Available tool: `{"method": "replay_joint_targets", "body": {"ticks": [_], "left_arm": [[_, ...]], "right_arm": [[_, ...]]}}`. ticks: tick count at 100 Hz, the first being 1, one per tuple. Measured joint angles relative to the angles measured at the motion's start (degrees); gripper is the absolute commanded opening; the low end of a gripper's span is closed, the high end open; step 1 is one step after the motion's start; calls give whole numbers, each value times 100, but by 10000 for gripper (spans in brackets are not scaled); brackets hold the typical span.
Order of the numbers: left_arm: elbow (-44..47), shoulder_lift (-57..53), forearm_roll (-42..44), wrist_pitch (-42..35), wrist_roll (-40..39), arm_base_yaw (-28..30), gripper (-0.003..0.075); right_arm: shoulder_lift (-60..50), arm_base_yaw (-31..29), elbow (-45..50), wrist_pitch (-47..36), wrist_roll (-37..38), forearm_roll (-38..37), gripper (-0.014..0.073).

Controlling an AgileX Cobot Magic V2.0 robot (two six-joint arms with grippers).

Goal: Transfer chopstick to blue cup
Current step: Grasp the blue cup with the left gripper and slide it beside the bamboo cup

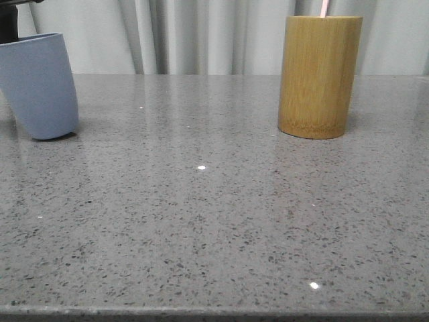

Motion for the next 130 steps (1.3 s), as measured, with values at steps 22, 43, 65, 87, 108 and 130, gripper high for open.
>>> {"method": "replay_joint_targets", "body": {"ticks": [22,43,65,87,108,130], "left_arm": [[-270,26,-148,101,0,-116,-19],[-1101,392,-242,310,-9,-704,-19],[-1965,1155,-263,567,-97,-1391,-19],[-2409,1586,-290,584,-130,-1767,-19],[-2450,1677,-301,594,-130,-1801,4],[-2459,1677,-384,594,-130,-1801,274]], "right_arm": [[0,0,0,0,0,0,433],[0,0,0,0,0,0,433],[0,0,0,0,0,0,433],[0,0,0,0,0,0,433],[0,0,0,0,0,0,433],[0,0,0,0,0,0,433]]}}
